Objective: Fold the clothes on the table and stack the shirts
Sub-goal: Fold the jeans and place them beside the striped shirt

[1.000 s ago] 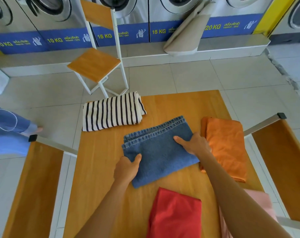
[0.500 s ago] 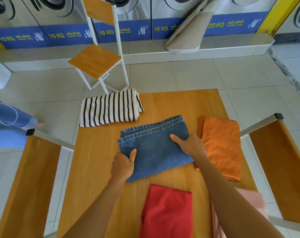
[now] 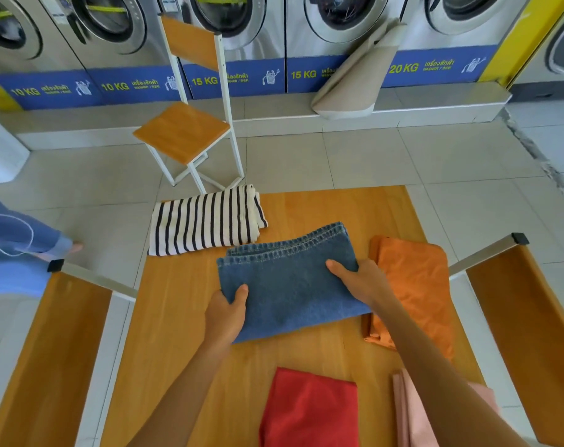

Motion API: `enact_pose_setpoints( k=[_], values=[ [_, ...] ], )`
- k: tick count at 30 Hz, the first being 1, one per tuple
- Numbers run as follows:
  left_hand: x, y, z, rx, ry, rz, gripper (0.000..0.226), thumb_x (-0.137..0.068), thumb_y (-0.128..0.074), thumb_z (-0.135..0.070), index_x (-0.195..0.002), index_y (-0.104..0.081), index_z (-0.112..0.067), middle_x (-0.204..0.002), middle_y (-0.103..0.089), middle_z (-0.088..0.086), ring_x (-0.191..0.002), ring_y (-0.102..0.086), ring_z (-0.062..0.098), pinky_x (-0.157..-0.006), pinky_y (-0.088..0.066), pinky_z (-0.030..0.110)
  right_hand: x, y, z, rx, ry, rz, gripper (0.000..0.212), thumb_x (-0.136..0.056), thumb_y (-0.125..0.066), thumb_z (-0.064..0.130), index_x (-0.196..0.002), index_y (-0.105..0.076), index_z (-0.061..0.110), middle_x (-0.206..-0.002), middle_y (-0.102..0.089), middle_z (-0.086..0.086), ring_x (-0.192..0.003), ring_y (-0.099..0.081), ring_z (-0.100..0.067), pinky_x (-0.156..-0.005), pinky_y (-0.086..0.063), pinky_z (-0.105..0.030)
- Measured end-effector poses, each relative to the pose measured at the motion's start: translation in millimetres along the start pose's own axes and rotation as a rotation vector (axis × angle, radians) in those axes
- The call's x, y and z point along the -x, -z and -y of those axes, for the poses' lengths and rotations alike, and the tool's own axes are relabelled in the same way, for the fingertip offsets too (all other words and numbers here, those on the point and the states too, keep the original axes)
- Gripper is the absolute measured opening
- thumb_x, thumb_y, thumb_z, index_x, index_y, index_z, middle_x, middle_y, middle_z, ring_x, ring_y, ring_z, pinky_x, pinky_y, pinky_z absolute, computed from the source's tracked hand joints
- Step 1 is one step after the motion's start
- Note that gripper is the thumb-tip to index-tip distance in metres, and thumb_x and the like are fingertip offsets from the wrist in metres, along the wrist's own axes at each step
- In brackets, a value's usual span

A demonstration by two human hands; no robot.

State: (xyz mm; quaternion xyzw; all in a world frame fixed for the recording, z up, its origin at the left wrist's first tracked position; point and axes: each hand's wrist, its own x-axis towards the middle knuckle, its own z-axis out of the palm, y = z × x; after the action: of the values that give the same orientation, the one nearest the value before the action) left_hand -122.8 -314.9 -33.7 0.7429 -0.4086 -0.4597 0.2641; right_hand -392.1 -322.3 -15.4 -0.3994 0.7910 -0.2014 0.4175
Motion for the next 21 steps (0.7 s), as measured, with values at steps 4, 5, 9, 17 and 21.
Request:
enact_pose_setpoints(
  k=[4, 5, 9, 17, 21],
  values=[
    [-22.5, -10.4, -54.7, 0.038, -0.136, -0.015, 0.025, -0.094, -0.056, -0.036, -0.112, -0.060, -0.019, -0.099, -0.063, -0.011, -0.096, -0.061, 0.015, -0.072, -0.045, 0.022, -21.4, 31.2, 25.1, -0.080, 0.082, -0.123, 0.049, -0.080, -0.067, 0.062, -0.073, -0.062, 0.014, -0.067, -0.064, 0.002, -0.063, -0.063, -0.015, -0.051, -0.043, -0.025],
    [-31.6, -13.4, -70.2, 0.037, -0.161, -0.008, 0.031, -0.094, -0.056, -0.036, -0.117, -0.059, -0.016, -0.106, -0.063, -0.008, -0.098, -0.059, 0.015, -0.076, -0.045, 0.024, -29.7, 40.7, 32.6, -0.099, 0.100, -0.139, 0.047, -0.081, -0.067, 0.061, -0.074, -0.062, 0.015, -0.068, -0.065, 0.002, -0.065, -0.064, -0.015, -0.052, -0.042, -0.025],
    [-69.3, -29.1, -127.1, -0.044, -0.257, -0.054, 0.047, -0.093, -0.056, -0.040, -0.123, -0.053, -0.005, -0.115, -0.061, 0.007, -0.095, -0.058, 0.021, -0.072, -0.044, 0.027, -70.2, 69.8, 57.9, -0.157, 0.150, -0.186, 0.048, -0.084, -0.065, 0.057, -0.078, -0.065, 0.009, -0.071, -0.067, -0.004, -0.065, -0.064, -0.018, -0.051, -0.042, -0.026],
    [-116.1, -55.6, -133.0, -0.397, -0.213, 0.080, 0.041, -0.092, -0.052, -0.018, -0.130, -0.044, -0.003, -0.119, -0.058, 0.016, -0.092, -0.058, 0.026, -0.062, -0.045, 0.027, -143.1, 60.8, 45.5, 0.134, 0.065, 0.082, 0.046, -0.092, -0.062, 0.042, -0.121, -0.062, 0.006, -0.115, -0.067, -0.016, -0.103, -0.064, -0.032, -0.092, -0.053, -0.047],
    [-114.7, -64.0, -117.7, -0.454, -0.268, 0.100, 0.043, -0.092, -0.050, -0.019, -0.133, -0.043, -0.007, -0.123, -0.057, 0.015, -0.101, -0.059, 0.028, -0.066, -0.045, 0.027, -149.0, 50.5, 32.8, 0.128, 0.058, 0.059, 0.046, -0.093, -0.061, 0.040, -0.127, -0.059, 0.008, -0.119, -0.066, -0.015, -0.105, -0.062, -0.032, -0.090, -0.053, -0.045]
  ],
)
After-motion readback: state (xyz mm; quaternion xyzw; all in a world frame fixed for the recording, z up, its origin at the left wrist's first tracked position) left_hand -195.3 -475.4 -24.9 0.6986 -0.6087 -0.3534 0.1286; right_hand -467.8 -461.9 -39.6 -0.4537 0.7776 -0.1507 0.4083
